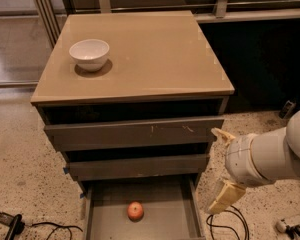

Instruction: Pick apple from bottom drawer and place on counter

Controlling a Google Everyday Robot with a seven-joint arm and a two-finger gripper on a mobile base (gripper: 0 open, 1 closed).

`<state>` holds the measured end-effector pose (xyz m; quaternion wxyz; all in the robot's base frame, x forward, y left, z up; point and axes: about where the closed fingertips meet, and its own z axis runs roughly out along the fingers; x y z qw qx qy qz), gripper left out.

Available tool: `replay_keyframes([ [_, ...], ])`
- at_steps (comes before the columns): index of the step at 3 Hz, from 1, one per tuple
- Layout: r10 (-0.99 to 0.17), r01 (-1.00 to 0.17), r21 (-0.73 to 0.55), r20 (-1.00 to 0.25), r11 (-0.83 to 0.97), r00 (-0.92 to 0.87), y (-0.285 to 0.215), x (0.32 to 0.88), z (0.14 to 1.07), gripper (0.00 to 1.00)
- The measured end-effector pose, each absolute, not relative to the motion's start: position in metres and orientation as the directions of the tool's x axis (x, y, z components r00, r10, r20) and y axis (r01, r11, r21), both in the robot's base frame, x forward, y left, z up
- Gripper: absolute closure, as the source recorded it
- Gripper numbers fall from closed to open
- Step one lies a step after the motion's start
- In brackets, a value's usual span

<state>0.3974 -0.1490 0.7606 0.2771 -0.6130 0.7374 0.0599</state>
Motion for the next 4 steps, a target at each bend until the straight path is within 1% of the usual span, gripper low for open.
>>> replay_keyframes([
  [1, -0.870, -0.958, -0.203, -0.486, 0.202, -0.081, -0.136, 0.396, 0.737, 0.00],
  [2, -0.883, -0.975, -0.177, -0.468, 0.132, -0.034, -0.109, 0.392, 0.680, 0.00],
  [3, -0.859, -0.974, -0.197, -0.511, 0.116, 0.001, -0.097, 0.396, 0.638, 0.00],
  [4, -0.828, -0.975, -0.189, -0.560, 0.118, 0.008, -0.091, 0.395, 0.593, 0.00],
])
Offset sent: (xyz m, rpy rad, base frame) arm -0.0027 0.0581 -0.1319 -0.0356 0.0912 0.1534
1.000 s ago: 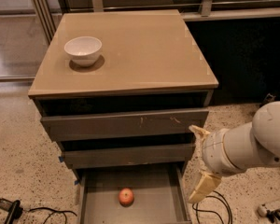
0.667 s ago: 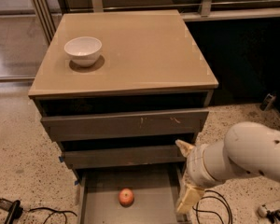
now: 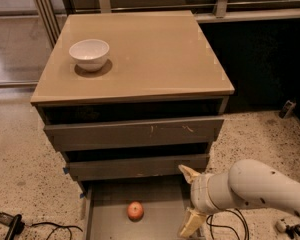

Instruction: Pick apple from bottom drawer and place on counter

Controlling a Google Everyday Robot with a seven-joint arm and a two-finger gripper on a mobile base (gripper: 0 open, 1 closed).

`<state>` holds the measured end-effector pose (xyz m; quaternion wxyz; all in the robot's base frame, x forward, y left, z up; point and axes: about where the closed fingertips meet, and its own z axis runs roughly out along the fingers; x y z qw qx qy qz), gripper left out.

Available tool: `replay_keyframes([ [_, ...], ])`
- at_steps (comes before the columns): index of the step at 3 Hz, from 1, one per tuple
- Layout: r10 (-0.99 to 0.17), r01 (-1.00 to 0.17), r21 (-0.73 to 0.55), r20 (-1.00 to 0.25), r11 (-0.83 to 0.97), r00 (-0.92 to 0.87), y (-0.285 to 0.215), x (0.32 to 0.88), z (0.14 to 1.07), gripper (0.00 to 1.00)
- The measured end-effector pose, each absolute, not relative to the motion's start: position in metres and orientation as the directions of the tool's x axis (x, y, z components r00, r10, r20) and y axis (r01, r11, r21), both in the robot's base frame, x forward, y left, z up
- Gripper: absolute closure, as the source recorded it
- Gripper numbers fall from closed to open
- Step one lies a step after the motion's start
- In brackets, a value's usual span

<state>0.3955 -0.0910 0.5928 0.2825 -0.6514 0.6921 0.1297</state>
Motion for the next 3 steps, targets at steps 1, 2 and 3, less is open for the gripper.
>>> replay_keyframes([
  [1, -0.804, -0.975, -0.181, -0.594, 0.126, 0.007, -0.087, 0.401, 0.546, 0.00],
  [2, -0.794, -0.975, -0.168, -0.608, 0.147, -0.015, -0.083, 0.423, 0.501, 0.00],
  [3, -0.839, -0.969, -0.163, -0.539, 0.186, -0.070, -0.096, 0.438, 0.465, 0.00],
])
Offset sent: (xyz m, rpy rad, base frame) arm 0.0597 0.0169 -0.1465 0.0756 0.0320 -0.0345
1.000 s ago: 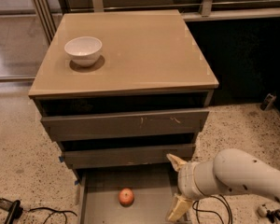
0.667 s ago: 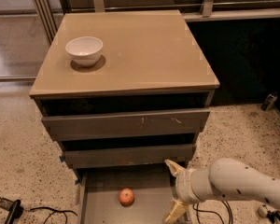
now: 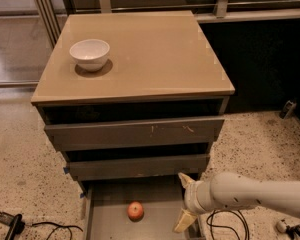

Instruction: Pick apple from bottom drawer and place on counter

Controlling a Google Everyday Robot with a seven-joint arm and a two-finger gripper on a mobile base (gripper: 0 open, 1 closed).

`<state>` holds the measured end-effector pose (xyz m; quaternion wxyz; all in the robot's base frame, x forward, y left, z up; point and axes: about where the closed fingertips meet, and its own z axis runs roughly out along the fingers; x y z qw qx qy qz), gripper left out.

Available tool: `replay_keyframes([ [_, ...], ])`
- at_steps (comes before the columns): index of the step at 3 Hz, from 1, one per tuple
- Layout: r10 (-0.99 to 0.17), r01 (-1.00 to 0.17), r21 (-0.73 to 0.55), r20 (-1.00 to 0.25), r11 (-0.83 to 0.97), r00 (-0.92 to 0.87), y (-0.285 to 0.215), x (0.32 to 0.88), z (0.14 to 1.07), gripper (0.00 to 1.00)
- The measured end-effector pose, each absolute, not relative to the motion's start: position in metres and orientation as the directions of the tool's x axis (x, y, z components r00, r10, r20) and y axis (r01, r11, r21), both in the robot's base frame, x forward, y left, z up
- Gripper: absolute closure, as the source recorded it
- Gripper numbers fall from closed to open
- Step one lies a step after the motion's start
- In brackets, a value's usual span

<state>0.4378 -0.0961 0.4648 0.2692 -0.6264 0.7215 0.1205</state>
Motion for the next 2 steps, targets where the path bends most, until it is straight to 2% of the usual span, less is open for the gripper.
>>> replay_keyframes([
  [1, -0.850, -0.962, -0.131, -0.507, 0.240, -0.143, -0.1052, 0.4497, 0.4526, 0.00],
  [2, -0.850, -0.961, -0.141, -0.508, 0.237, -0.135, -0.1000, 0.4460, 0.4543, 0.00],
])
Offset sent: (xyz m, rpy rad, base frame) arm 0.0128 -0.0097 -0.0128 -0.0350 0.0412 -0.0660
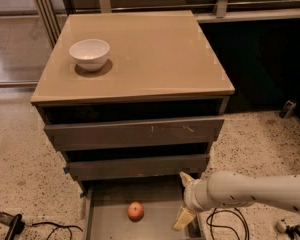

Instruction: Pick apple from bottom drawer and place on counter

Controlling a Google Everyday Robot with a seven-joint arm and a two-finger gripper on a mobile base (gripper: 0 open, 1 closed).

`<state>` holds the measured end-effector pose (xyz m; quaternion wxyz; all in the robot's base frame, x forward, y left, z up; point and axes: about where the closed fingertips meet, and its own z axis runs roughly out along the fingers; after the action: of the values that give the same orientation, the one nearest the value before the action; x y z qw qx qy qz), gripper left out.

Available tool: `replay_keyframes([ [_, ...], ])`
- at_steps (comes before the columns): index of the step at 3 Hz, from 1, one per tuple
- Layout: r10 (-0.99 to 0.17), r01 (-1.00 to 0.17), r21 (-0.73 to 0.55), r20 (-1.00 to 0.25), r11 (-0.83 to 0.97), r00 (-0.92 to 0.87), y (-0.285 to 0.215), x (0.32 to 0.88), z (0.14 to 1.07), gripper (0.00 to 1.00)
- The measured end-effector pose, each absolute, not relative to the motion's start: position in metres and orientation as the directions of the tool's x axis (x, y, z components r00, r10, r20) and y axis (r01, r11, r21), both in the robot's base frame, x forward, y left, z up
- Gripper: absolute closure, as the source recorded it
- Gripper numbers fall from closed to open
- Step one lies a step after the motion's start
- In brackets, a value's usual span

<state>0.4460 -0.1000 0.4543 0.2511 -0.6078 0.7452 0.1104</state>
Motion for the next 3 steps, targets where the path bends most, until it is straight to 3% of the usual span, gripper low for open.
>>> replay_keyframes([
  [3, -0.791, -0.987, -0.054, -0.605, 0.153, -0.090, -0.043, 0.466, 0.341, 0.00],
])
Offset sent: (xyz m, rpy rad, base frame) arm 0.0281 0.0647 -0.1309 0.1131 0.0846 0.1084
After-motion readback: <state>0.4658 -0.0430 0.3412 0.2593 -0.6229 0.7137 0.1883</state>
